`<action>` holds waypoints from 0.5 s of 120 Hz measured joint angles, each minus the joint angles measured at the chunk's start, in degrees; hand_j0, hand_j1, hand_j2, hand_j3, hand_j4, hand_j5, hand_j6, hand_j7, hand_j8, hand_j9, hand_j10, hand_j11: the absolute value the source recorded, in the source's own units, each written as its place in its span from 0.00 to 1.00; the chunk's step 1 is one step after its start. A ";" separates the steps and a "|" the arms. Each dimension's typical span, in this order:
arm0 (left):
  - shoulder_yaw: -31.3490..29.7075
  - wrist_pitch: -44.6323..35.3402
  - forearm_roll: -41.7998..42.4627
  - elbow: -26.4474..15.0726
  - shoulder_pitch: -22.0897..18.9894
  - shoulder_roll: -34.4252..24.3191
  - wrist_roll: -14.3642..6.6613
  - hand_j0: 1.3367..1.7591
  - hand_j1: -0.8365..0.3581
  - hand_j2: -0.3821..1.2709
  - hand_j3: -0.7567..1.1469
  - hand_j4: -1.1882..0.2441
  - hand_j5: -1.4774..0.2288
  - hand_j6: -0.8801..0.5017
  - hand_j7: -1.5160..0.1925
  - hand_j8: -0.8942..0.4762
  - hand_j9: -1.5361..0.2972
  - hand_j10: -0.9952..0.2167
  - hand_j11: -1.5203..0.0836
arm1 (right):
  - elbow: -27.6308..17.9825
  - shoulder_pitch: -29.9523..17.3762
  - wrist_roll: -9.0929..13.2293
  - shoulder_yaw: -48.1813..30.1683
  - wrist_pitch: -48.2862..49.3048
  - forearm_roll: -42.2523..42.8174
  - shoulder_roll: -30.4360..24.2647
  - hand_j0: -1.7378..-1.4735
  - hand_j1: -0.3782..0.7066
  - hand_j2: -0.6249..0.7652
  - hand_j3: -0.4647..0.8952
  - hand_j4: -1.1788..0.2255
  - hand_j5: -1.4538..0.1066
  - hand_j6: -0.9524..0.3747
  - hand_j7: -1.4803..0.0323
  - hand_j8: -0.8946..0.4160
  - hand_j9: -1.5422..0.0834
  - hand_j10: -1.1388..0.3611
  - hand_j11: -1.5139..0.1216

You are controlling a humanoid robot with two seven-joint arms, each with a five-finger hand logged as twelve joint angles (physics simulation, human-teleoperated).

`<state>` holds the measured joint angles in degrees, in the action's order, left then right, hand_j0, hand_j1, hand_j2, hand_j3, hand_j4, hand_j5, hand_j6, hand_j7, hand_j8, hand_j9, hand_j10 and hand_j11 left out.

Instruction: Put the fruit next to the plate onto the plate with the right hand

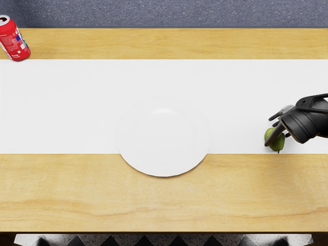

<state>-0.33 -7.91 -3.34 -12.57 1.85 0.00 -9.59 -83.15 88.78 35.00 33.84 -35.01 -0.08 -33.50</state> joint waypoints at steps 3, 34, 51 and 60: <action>0.00 0.00 0.00 0.00 0.00 0.00 0.00 0.76 0.99 0.23 0.40 0.83 0.87 0.64 0.89 0.65 0.84 0.82 0.95 | 0.00 0.00 0.00 0.00 0.00 0.00 0.02 0.30 0.41 0.40 0.34 0.59 0.65 0.46 0.68 0.42 0.67 0.53 0.65; -0.01 0.00 0.00 0.00 0.00 0.00 0.01 0.76 0.99 0.23 0.40 0.83 0.87 0.64 0.89 0.65 0.84 0.82 0.95 | -0.01 -0.05 0.00 0.07 0.00 -0.01 0.03 0.30 0.47 0.39 0.34 0.56 0.60 0.42 0.64 0.38 0.63 0.49 0.61; -0.01 0.00 0.00 0.00 0.00 0.00 0.01 0.76 0.99 0.23 0.40 0.83 0.87 0.64 0.89 0.65 0.84 0.82 0.95 | -0.19 -1.38 0.06 -1.95 -0.03 0.05 0.20 0.32 0.59 0.55 0.34 0.41 0.43 0.33 0.46 0.38 0.46 0.41 0.44; -0.01 0.00 0.00 0.00 0.00 0.00 0.01 0.76 0.99 0.23 0.40 0.83 0.87 0.64 0.89 0.65 0.84 0.82 0.95 | -0.27 -1.89 0.04 -3.11 0.04 -0.01 -0.05 0.32 0.58 0.65 0.34 0.35 0.35 0.31 0.39 0.37 0.39 0.39 0.36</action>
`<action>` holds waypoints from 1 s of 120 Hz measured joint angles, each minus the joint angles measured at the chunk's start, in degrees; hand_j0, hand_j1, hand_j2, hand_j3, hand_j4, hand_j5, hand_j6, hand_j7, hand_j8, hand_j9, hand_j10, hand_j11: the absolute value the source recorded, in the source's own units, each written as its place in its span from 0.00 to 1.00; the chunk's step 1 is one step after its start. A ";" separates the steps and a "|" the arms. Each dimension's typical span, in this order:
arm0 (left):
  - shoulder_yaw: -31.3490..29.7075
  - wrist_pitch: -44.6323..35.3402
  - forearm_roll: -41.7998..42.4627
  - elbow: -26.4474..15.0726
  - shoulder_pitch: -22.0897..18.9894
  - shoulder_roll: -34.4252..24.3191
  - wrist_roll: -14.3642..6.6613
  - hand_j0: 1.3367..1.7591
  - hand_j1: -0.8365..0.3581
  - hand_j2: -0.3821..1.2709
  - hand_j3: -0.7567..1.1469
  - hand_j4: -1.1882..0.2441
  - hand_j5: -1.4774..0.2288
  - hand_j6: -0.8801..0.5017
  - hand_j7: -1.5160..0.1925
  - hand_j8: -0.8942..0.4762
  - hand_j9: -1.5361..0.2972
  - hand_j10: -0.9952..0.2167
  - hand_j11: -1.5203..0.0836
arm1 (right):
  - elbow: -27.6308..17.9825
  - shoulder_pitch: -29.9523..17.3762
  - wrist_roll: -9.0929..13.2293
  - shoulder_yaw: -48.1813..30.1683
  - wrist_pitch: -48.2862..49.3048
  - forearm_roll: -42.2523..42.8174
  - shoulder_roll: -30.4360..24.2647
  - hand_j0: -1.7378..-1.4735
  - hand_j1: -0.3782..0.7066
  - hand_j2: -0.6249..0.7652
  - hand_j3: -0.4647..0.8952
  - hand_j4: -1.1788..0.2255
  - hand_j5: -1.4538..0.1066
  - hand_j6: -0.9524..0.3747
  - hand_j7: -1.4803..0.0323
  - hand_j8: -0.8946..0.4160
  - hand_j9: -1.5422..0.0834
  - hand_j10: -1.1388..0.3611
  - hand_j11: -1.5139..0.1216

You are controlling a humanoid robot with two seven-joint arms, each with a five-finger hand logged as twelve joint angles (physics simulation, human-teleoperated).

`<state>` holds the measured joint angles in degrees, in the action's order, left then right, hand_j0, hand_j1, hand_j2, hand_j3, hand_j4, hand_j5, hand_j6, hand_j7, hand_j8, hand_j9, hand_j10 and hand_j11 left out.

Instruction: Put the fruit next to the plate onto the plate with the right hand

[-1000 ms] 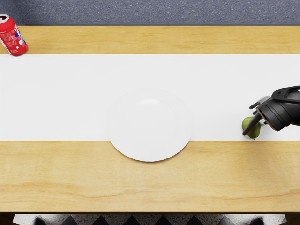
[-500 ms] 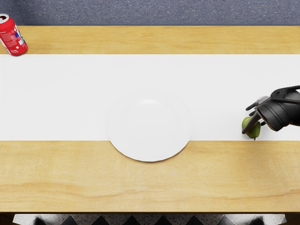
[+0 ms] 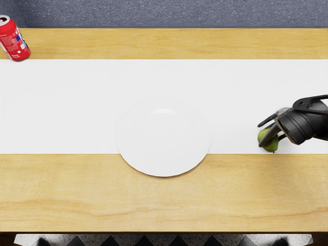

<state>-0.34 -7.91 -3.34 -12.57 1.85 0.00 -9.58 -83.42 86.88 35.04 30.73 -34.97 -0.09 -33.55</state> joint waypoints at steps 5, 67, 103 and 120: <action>0.00 0.00 0.00 0.00 0.00 0.00 -0.01 0.76 0.99 0.23 0.40 0.83 0.87 0.64 0.89 0.65 0.84 0.82 0.95 | -0.03 -0.16 0.01 -0.42 0.02 -0.02 -0.02 0.32 0.58 0.69 0.34 0.33 0.32 0.30 0.36 0.37 0.36 0.39 0.33; 0.01 0.00 -0.01 0.00 0.00 0.00 0.00 0.76 0.99 0.23 0.40 0.83 0.87 0.64 0.89 0.65 0.84 0.82 0.95 | 7.79 -18.83 0.01 -47.50 16.54 -0.53 6.21 0.31 0.62 0.84 0.34 0.26 0.15 0.34 0.24 0.42 0.21 0.42 0.20; 0.00 0.00 0.00 0.00 0.00 0.00 0.00 0.76 0.99 0.23 0.40 0.83 0.87 0.64 0.89 0.65 0.84 0.82 0.95 | 14.89 -20.49 -0.03 -51.92 21.90 3.47 18.17 0.30 0.44 0.70 0.34 0.47 0.45 0.48 0.51 0.51 0.50 0.54 0.48; 0.00 0.00 0.01 0.00 0.00 0.00 0.00 0.76 0.99 0.23 0.40 0.83 0.87 0.64 0.89 0.65 0.84 0.82 0.95 | 7.95 -27.80 -0.04 -63.97 34.91 3.42 7.37 0.30 0.24 0.57 0.34 0.65 0.68 0.59 0.74 0.59 0.72 0.64 0.70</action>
<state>-0.34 -7.91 -3.33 -12.57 1.85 0.00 -9.58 -75.47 59.08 35.00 -33.24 -0.05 3.33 -26.18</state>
